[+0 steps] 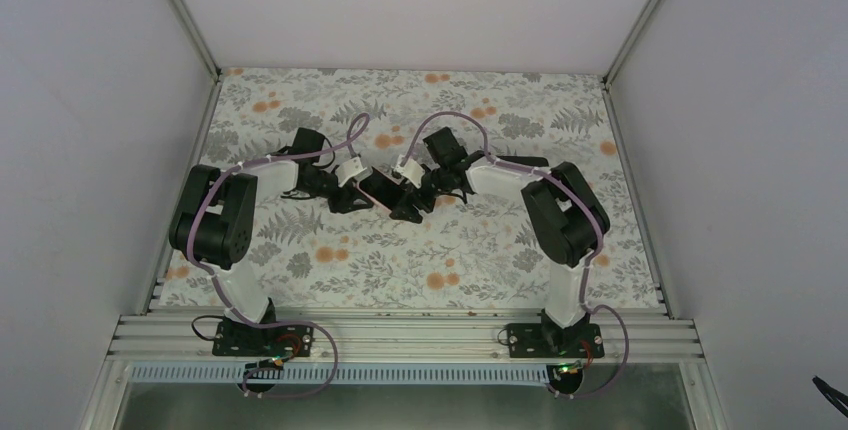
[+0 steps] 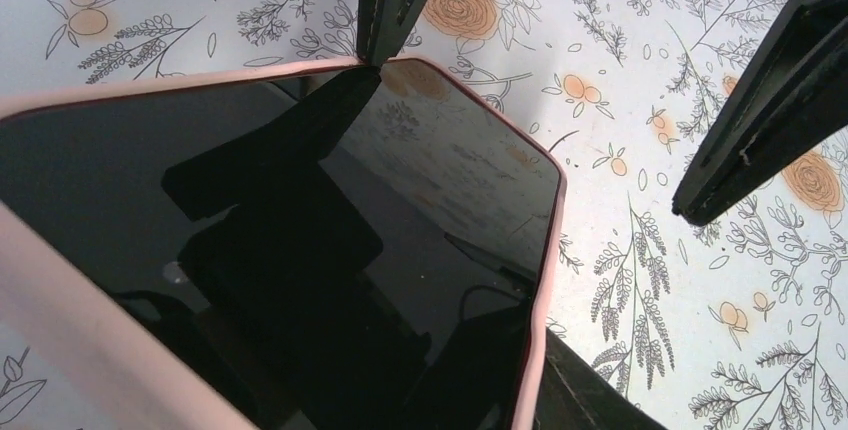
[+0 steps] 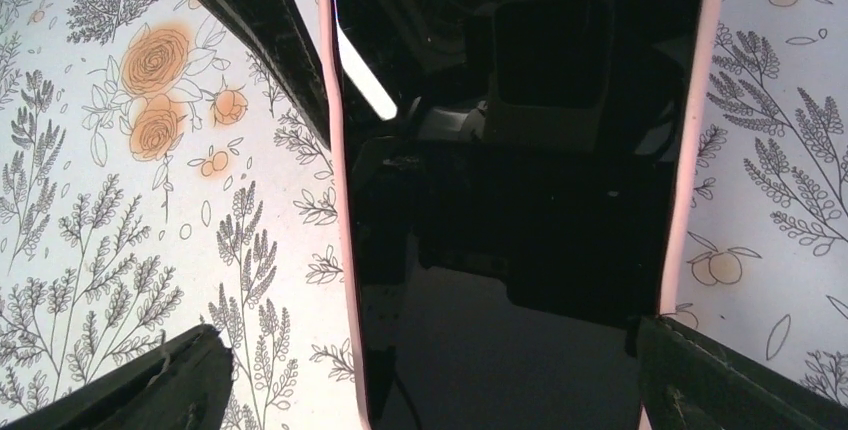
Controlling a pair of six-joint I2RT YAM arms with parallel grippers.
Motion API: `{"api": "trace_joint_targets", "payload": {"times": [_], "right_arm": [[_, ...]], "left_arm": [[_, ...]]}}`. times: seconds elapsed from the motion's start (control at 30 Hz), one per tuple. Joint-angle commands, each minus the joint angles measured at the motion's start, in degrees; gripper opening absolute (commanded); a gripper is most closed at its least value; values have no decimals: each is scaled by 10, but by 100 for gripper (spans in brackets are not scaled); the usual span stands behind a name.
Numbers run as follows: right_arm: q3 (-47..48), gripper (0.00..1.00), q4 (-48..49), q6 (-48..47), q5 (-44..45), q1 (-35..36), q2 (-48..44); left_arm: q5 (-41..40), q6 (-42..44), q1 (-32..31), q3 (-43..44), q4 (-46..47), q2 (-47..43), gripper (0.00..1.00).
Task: Take the phone out of the phone case
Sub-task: Pick up the phone at the center of the board.
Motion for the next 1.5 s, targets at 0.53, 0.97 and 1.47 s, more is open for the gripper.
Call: {"api": "trace_joint_targets", "payload": {"times": [0.53,0.97,1.47], "right_arm": [[28,100,7,1,46,16,5],[27,100,0,-3,51,3,-2],[76,100,-53,-11,12,4,50]], "left_arm": [[8,1,-5,11,25,-1,40],[2,4,-5,9,29,2,40],[-7,2,-6,7,36,0,40]]}}
